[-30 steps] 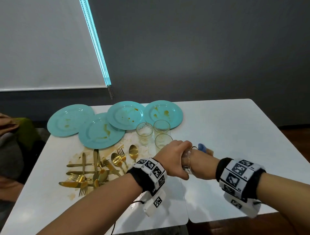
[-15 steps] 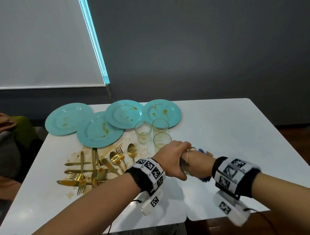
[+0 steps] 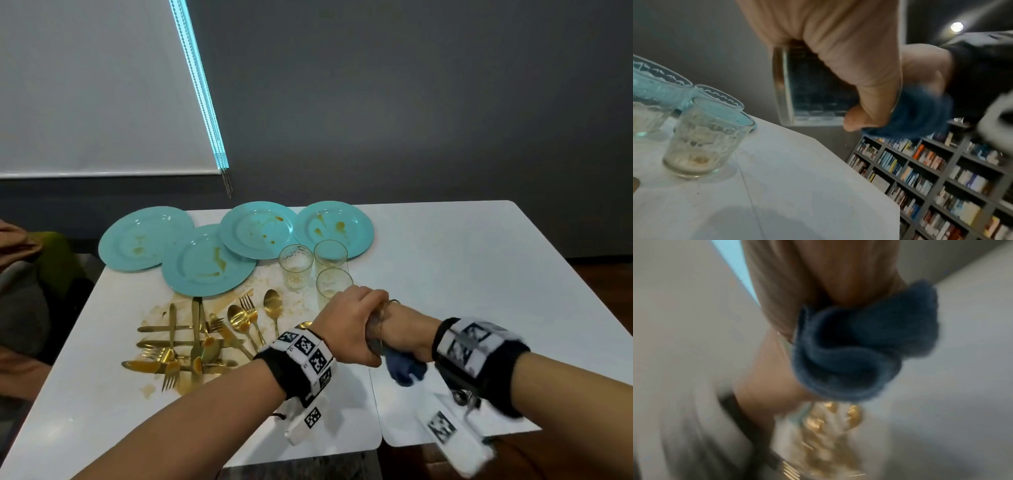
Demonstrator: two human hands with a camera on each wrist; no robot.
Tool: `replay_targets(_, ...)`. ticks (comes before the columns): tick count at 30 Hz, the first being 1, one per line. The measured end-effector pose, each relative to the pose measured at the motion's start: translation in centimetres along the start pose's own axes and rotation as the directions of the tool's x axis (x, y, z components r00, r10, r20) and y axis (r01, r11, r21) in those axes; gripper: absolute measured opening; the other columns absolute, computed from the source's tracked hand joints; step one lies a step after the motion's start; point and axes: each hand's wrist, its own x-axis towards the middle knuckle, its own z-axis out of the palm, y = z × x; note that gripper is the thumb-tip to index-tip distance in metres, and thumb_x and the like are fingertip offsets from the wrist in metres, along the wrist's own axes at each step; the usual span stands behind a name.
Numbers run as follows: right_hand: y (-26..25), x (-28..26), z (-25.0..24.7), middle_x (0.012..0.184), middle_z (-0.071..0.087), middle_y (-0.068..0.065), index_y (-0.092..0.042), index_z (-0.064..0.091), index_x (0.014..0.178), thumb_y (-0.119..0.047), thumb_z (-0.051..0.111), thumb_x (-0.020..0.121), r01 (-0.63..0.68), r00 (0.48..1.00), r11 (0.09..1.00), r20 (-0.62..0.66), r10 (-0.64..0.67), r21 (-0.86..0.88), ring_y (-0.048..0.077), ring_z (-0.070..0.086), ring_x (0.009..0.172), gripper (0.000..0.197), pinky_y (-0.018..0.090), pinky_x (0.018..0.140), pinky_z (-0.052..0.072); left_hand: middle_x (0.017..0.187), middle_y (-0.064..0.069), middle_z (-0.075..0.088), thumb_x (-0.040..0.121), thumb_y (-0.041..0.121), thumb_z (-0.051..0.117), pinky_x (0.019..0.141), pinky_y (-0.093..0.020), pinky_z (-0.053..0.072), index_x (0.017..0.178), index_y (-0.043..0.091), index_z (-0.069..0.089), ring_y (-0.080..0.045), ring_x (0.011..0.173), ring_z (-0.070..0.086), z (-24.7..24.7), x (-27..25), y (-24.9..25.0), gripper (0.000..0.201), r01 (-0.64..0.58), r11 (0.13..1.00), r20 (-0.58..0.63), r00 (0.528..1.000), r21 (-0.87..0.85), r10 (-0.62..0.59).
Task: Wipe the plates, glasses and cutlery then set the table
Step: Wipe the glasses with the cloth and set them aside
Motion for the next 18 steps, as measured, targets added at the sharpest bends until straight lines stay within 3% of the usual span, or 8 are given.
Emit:
replay_targets(3,-0.7,-0.2,-0.3,0.082,0.059,0.008,-0.008,0.056,0.085,-0.002,0.045,0.096,-0.054,0.996,0.967,0.084,0.034,0.249,0.015,0.059,0.068,0.016,0.021,0.053,0.05,0.095,-0.009,0.061,0.039,0.033,0.088,0.074,-0.03,0.047,0.112,0.016,0.045,-0.029,0.083,0.058,0.1,-0.6,-0.3,0.086,-0.015,0.999,-0.083,0.996,-0.041,0.012)
replay_targets(5,-1.5,-1.0,-1.3,0.081,0.059,0.009,-0.004,0.056,0.086,-0.005,0.049,0.095,-0.042,0.995,0.986,0.097,0.026,0.159,0.012,0.061,0.062,0.012,0.021,0.051,0.049,0.096,-0.009,0.06,0.04,0.03,0.082,0.076,-0.026,0.043,0.113,0.014,0.047,-0.029,0.086,0.057,-0.8,-0.5,-0.5,0.082,0.009,0.995,-0.123,0.992,-0.101,-0.022)
replay_targets(8,-3.1,-2.5,-4.0,0.079,0.061,0.01,-0.003,0.059,0.094,-0.007,0.052,0.094,-0.007,0.998,0.994,0.066,0.0,0.11,0.008,0.06,0.05,0.008,0.018,0.041,0.047,0.103,-0.008,0.061,0.043,0.027,0.077,0.078,-0.031,0.05,0.116,0.006,0.055,-0.025,0.092,0.06,-1.8,-0.8,-1.5,0.08,0.115,0.959,-0.177,0.97,-0.26,-0.164)
replay_targets(10,-4.0,-3.4,-6.0,0.088,0.066,0.013,-0.006,0.064,0.094,-0.005,0.054,0.092,0.079,0.997,0.99,-0.018,-0.078,0.115,0.014,0.064,0.064,0.01,0.023,0.053,0.054,0.111,-0.003,0.061,0.043,0.033,0.078,0.085,-0.033,0.052,0.123,0.01,0.052,-0.02,0.1,0.06,-2.0,-1.3,-2.3,0.087,0.173,0.933,-0.21,0.946,-0.317,-0.247)
replay_targets(12,-4.6,-3.8,-6.8,0.097,0.069,0.01,-0.013,0.068,0.095,-0.006,0.058,0.089,0.198,0.973,0.976,-0.105,-0.208,-0.094,0.019,0.064,0.083,0.013,0.029,0.077,0.054,0.112,0.004,0.061,0.042,0.039,0.077,0.087,-0.027,0.05,0.125,0.015,0.049,-0.015,0.102,0.059,-2.0,-1.5,-2.7,0.091,0.197,0.917,-0.208,0.937,-0.348,-0.28)
replay_targets(13,-4.9,-3.9,-6.4,0.097,0.07,0.006,-0.016,0.069,0.097,-0.008,0.06,0.088,0.251,0.947,0.917,-0.117,-0.299,-0.31,0.018,0.063,0.088,0.015,0.028,0.083,0.05,0.108,0.008,0.06,0.042,0.037,0.078,0.085,-0.019,0.048,0.125,0.015,0.049,-0.012,0.099,0.059,-2.1,-1.5,-2.6,0.09,0.199,0.906,-0.198,0.937,-0.373,-0.287)
replay_targets(15,-4.6,-3.6,-4.3,0.095,0.07,0.001,-0.019,0.07,0.103,-0.014,0.061,0.084,0.314,0.896,0.661,-0.018,-0.444,-0.682,0.017,0.063,0.091,0.021,0.029,0.083,0.048,0.102,0.013,0.058,0.043,0.03,0.079,0.078,-0.006,0.044,0.123,0.014,0.049,-0.009,0.092,0.059,-2.3,-1.3,-2.1,0.087,0.196,0.902,-0.169,0.946,-0.384,-0.277)
replay_targets(18,-3.1,-2.1,-0.2,0.102,0.066,0.009,-0.014,0.065,0.108,-0.013,0.05,0.089,0.344,0.901,0.368,0.193,-0.389,-0.864,0.027,0.061,0.095,0.024,0.032,0.077,0.044,0.117,0.001,0.055,0.046,0.025,0.083,0.086,-0.016,0.047,0.129,0.017,0.045,-0.014,0.103,0.056,-2.2,-1.5,-1.4,0.091,0.188,0.931,-0.102,0.968,-0.313,-0.229)
